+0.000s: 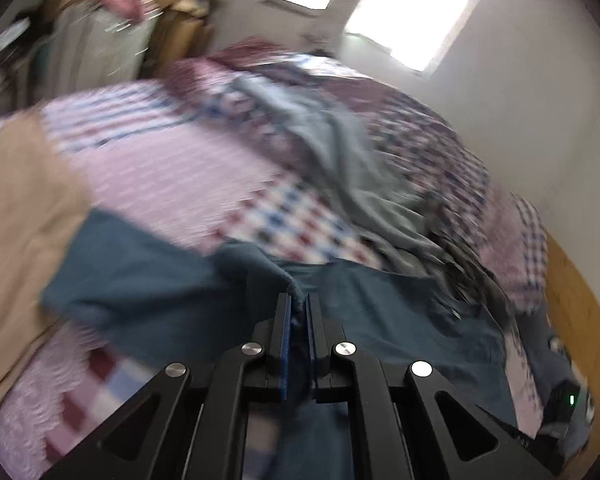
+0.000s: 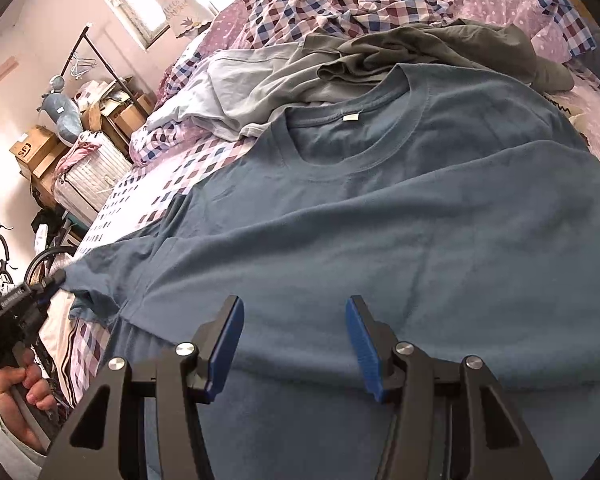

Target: Fold clothes

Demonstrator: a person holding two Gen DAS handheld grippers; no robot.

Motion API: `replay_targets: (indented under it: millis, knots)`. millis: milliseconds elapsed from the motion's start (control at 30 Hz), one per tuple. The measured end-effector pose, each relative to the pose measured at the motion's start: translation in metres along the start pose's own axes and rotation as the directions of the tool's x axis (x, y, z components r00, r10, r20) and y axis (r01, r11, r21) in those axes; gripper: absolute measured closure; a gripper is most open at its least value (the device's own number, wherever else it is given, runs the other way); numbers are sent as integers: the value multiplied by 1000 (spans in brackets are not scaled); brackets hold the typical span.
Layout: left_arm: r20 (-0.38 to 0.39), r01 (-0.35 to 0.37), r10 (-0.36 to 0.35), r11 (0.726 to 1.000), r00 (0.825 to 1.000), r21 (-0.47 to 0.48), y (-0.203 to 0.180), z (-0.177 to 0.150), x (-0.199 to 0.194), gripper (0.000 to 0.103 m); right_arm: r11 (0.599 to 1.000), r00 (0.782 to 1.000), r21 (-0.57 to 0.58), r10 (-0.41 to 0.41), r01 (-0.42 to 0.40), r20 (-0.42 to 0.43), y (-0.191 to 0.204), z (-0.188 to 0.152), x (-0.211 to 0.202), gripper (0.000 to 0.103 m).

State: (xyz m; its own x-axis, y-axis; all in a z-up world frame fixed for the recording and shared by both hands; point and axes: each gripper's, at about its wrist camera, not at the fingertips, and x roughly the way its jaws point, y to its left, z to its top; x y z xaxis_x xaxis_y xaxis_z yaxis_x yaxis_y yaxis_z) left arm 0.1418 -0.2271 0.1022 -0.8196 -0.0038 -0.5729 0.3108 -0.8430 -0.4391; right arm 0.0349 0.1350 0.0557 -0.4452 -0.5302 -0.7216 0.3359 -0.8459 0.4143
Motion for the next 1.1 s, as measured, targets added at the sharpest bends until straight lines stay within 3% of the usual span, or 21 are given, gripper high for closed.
replay_targets:
  millis: [100,200,267,367,433,467,533,667,733,833,967,1100]
  knots:
    - [-36,70,-66,989,997,128,-46,-12,16,97,1000,1000,-1,-1,1,-3,0,0,1,47]
    - [-178,163,-117,949,977,269,-87,-38,41,97,1000,1000,-1,-3,3,-8,-1,-1,2,47]
    - [-255,188,-110,933,961,307,-95,-50,54,96,1000,1000,1,-4,4,-10,-2,-1,2,47]
    - [-322,211,-115,936,940,283,-91,-55,62,94,1000,1000,6,-6,6,-11,-4,0,2,47]
    - [-306,220,-144,949,941,228,-80,-45,55,83,1000,1000,12,-6,6,-10,-6,1,1,47]
    - [-291,217,-154,956,944,196,-73,-40,51,66,1000,1000,15,-6,6,-9,-6,1,1,47]
    - [-244,206,-176,973,954,102,-49,-28,40,41,1000,1000,20,-6,6,-9,-8,2,1,47]
    - [-146,119,-134,987,980,-106,11,-7,19,40,1000,1000,25,-1,1,-12,-9,3,2,47]
    - [-98,58,-86,963,991,-262,53,0,7,40,1000,1000,24,1,-1,-11,-8,3,2,47]
    - [-27,5,-20,882,999,-471,109,-2,-13,40,1000,1000,23,4,-4,-8,-6,4,1,47]
    - [-28,-54,47,795,999,-605,145,-18,-26,40,1000,1000,19,3,-3,-8,-5,3,2,47]
    - [-57,-106,90,766,994,-635,153,-24,-26,40,1000,1000,16,2,-2,-9,-3,3,4,47]
